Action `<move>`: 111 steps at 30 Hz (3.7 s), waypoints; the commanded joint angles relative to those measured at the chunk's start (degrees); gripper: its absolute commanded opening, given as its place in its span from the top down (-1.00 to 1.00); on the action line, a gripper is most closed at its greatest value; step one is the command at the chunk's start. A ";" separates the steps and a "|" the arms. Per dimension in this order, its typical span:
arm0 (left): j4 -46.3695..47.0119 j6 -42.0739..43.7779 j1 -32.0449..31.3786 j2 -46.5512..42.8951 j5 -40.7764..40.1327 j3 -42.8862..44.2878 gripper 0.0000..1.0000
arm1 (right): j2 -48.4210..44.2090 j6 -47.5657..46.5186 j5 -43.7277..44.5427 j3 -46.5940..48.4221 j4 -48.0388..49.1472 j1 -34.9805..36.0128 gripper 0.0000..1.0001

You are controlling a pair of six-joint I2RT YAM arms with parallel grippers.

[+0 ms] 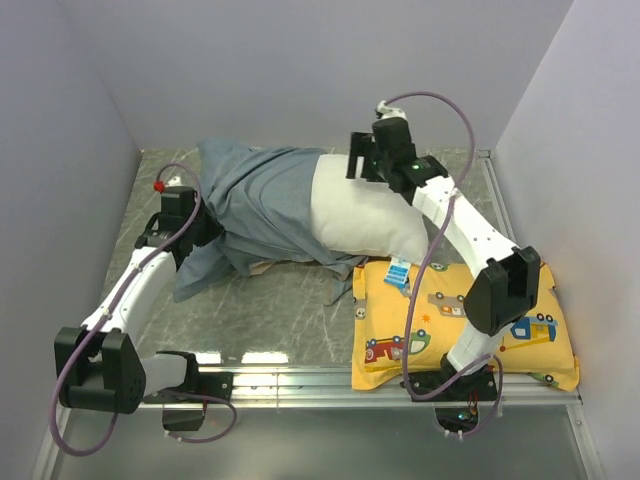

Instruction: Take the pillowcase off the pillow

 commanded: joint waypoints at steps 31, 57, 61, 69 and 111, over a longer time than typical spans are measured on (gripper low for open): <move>-3.09 -7.58 -25.01 -12.29 -13.17 -4.52 -0.66 | 11.63 1.17 -3.91 1.58 4.98 2.91 -0.27; 18.63 -6.01 -27.66 1.95 -30.66 -8.49 0.99 | -22.05 0.81 6.90 -40.16 20.08 16.18 -0.77; 17.75 -5.13 -27.66 0.02 -30.14 -8.05 0.99 | -17.04 0.55 8.48 -38.94 20.53 16.26 -0.80; 9.05 1.19 -27.66 -9.21 -31.72 1.25 0.99 | -11.58 -1.90 18.93 -22.26 10.98 15.65 1.00; -5.80 9.02 -14.30 1.78 -22.73 25.29 -0.63 | 18.39 -1.30 0.31 14.06 0.41 -4.66 0.90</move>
